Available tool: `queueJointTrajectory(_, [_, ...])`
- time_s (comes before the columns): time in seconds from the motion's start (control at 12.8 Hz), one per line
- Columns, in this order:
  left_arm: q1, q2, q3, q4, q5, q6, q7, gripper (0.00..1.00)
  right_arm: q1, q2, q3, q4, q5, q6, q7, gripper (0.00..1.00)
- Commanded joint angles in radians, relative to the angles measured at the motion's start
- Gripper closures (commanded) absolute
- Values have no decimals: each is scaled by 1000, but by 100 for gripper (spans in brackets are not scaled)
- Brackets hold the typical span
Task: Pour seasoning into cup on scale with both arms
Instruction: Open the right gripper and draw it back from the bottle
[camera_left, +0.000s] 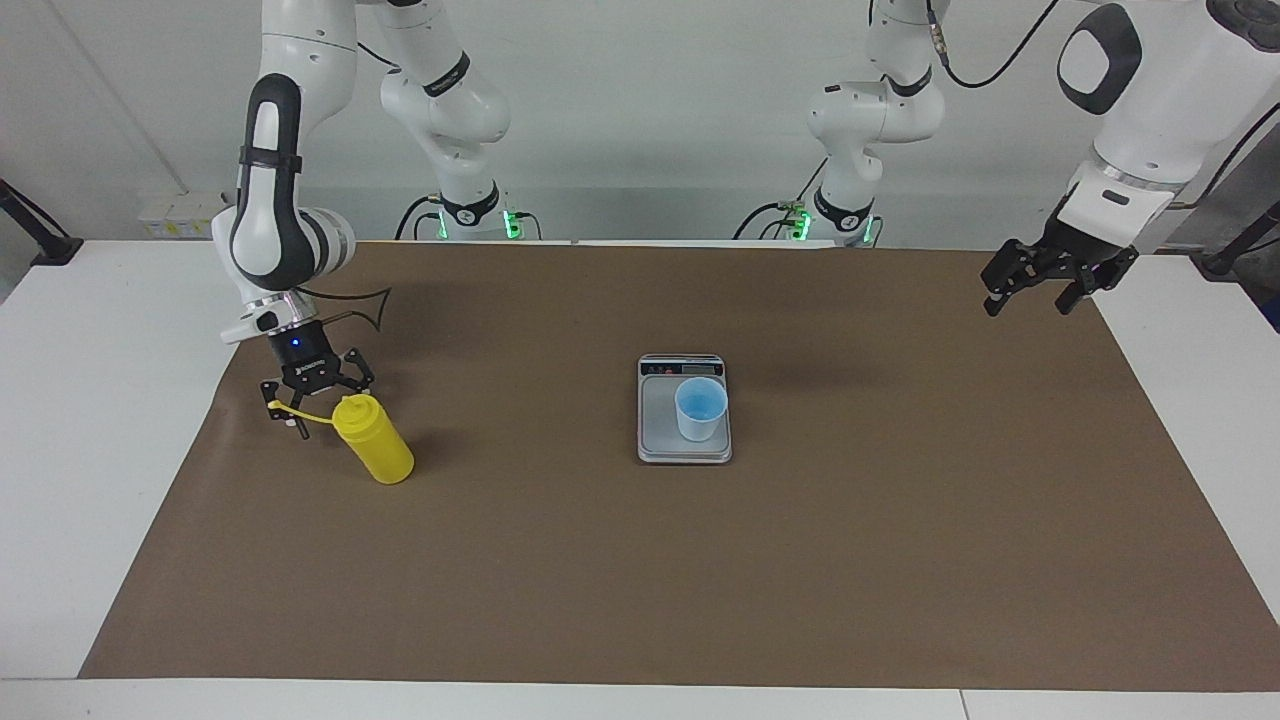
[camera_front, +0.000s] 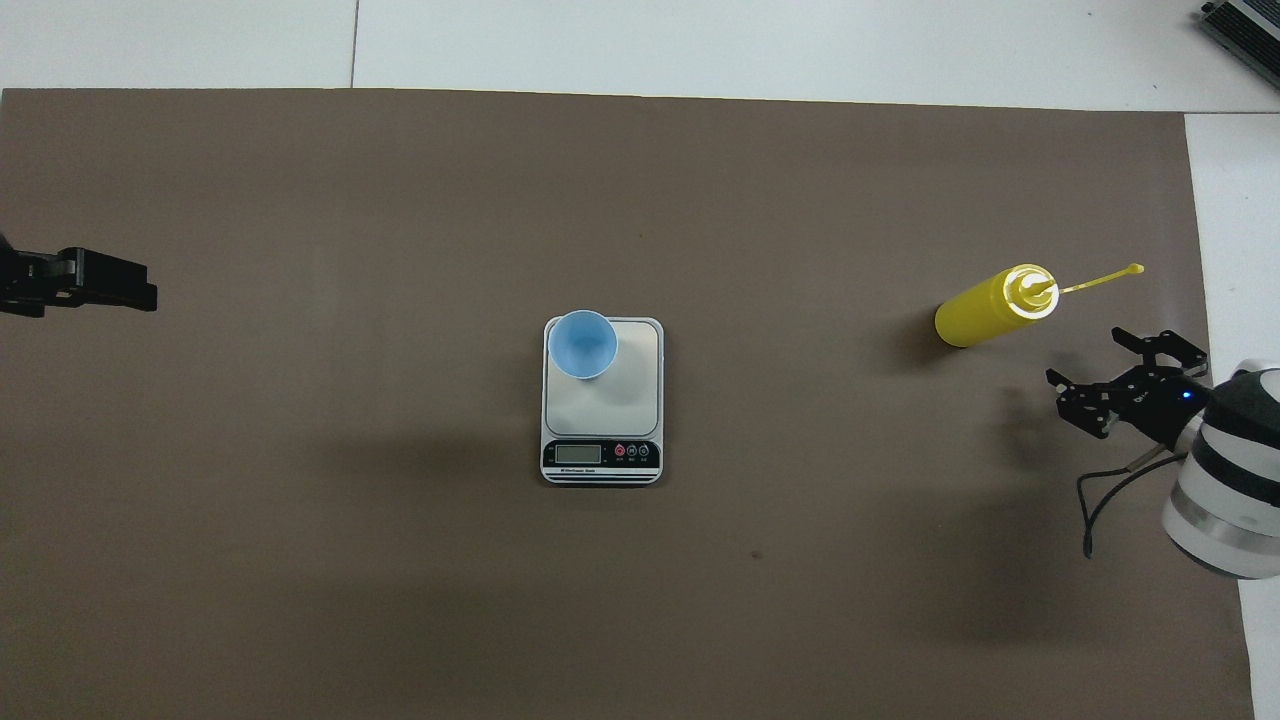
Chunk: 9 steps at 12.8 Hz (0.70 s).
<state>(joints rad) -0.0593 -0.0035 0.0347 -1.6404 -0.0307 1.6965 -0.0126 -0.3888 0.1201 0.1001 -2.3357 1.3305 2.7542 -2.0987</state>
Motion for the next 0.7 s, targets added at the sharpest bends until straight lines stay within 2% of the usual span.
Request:
queueJointTrajectory(0.0, [3, -20, 2, -16, -14, -3, 5, 0, -13, -19, 1, 21, -33, 36, -11, 0])
queueJointTrajectory(0.31, [3, -20, 2, -16, -14, -3, 5, 0, -36, -4, 0, 125, -172, 36, -7, 0])
queueJointTrajectory(0.62, [3, -20, 2, -16, -14, -3, 5, 0, -36, -4, 0, 200, -357, 21, 118, 0])
